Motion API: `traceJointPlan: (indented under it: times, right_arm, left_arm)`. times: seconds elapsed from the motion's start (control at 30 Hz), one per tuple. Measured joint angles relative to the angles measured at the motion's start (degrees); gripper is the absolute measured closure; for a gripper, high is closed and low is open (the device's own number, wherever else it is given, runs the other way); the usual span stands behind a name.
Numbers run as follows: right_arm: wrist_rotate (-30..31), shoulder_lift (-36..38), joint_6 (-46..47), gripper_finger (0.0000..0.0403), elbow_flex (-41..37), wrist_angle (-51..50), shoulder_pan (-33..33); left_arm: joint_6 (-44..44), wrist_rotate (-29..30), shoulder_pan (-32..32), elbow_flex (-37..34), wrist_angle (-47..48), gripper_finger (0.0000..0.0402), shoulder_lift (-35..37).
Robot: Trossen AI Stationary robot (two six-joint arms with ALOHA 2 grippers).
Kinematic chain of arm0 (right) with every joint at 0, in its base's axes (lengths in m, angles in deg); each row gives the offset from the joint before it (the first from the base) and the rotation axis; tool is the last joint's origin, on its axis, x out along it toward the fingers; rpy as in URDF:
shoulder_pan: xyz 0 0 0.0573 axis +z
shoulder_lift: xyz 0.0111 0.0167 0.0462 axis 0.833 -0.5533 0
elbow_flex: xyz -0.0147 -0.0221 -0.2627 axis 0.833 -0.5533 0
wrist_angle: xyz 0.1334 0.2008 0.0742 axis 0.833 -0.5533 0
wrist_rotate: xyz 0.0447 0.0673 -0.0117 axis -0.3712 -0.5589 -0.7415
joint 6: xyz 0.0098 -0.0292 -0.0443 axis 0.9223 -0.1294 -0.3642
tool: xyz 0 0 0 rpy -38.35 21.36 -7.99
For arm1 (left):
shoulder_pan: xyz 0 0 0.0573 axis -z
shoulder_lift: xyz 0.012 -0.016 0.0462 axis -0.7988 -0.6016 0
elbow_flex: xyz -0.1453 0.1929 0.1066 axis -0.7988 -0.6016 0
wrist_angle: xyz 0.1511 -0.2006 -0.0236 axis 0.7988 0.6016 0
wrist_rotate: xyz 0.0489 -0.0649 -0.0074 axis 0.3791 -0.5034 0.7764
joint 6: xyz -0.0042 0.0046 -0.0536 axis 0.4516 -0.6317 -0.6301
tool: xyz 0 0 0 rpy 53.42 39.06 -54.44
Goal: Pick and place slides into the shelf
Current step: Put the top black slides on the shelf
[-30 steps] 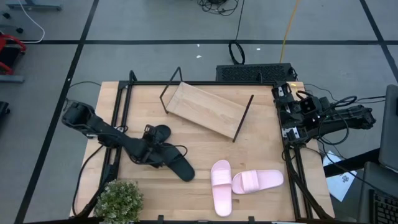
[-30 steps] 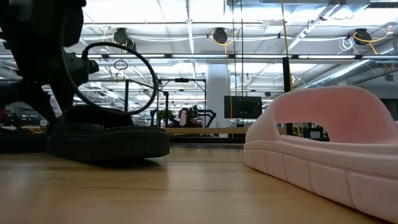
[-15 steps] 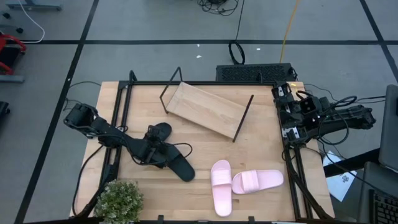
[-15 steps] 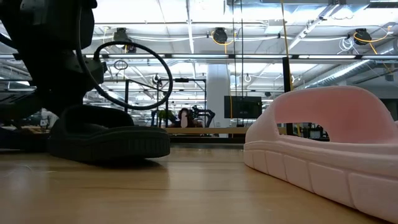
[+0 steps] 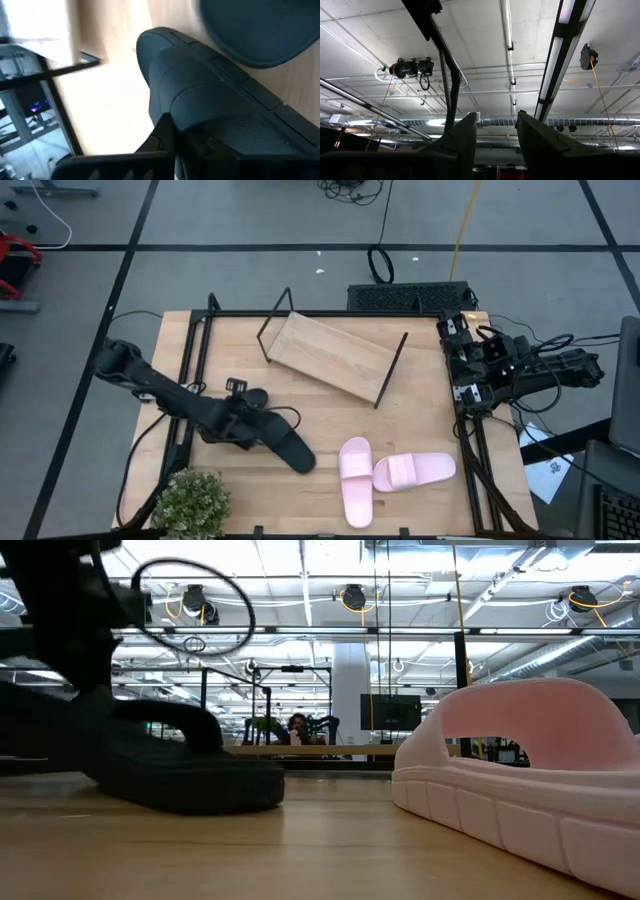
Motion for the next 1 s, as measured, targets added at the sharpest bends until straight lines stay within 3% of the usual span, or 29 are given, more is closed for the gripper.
traceJointPlan:
  times: [0.17,0.43,0.53,0.73,0.87,1.0]
  right_arm:
    - [0.00,0.00,0.00,0.0273,0.00,-0.42,0.00]
    - [0.02,-0.01,0.00,0.0273,0.00,-0.92,0.01]
    - [0.02,0.00,0.00,0.0273,0.00,-1.48,0.00]
    - [0.02,-0.09,0.00,0.0273,-0.02,-1.70,0.01]
    - [0.07,-0.09,-0.02,0.0273,-0.02,-1.50,0.01]
    - [0.50,0.04,-0.17,0.0273,-0.02,-1.18,0.02]
  left_arm:
    - [-0.66,4.93,-0.83,3.91,3.50,0.0401,4.25]
    - [2.64,10.87,-2.20,14.85,7.54,0.0401,4.66]
    - [7.52,13.20,-3.48,20.29,2.12,0.0401,4.70]
    - [27.70,17.43,-10.34,25.42,-18.39,0.0401,1.53]
    - [37.71,19.03,-17.00,29.38,-27.66,0.0401,-4.82]
    - [42.46,18.87,-22.89,35.32,-28.14,0.0401,-13.50]
